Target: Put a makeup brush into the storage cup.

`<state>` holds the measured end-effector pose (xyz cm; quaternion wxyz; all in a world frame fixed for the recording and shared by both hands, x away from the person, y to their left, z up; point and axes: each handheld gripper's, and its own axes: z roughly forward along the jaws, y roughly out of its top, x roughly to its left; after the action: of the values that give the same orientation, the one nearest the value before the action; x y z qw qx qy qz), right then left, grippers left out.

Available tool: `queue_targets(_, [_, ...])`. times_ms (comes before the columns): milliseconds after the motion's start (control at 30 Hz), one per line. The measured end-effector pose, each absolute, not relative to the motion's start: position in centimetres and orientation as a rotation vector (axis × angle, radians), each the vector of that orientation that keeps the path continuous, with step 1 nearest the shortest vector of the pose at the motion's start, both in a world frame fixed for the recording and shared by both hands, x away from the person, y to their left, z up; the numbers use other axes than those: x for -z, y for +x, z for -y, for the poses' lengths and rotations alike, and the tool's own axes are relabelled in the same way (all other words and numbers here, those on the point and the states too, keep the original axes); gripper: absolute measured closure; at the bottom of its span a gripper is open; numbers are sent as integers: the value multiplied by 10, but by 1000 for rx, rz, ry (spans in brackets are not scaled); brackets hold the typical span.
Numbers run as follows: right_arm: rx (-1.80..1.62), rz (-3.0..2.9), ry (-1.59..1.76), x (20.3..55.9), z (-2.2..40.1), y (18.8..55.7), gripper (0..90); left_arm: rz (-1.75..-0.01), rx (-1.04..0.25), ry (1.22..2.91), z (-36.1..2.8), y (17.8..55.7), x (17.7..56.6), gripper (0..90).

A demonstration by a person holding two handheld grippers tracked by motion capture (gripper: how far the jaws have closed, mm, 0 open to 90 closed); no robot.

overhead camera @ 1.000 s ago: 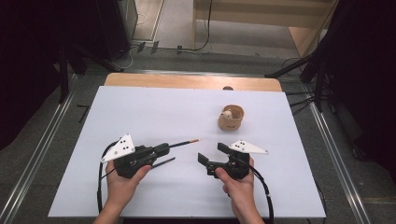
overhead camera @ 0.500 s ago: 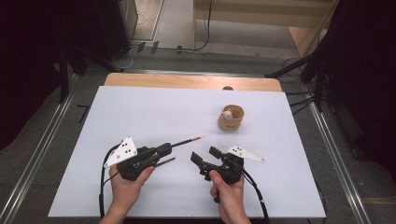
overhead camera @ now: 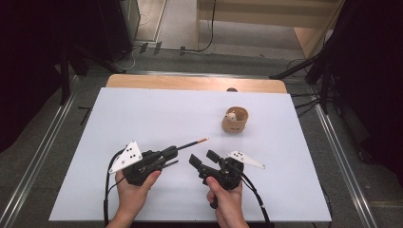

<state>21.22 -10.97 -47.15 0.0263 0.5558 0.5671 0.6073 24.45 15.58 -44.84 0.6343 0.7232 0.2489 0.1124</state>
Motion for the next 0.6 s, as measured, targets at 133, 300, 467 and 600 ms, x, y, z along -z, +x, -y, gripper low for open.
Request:
queue_targets(133, [-1914, -1727, 1758, 472, 110, 213, 188, -567, -248, 1649, -153, 244, 450, 860])
queue_targets(300, [-1971, -1676, 1784, 473, 113, 213, 210, -562, -245, 1642, -150, 242, 452, 860])
queue_targets(467, [-2024, -1639, 1817, 472, 115, 214, 213, -551, -237, 1645, -146, 240, 453, 860])
queue_targets(600, [-2050, -1622, 1847, 472, 116, 215, 212, -540, -239, 1649, -143, 238, 454, 860])
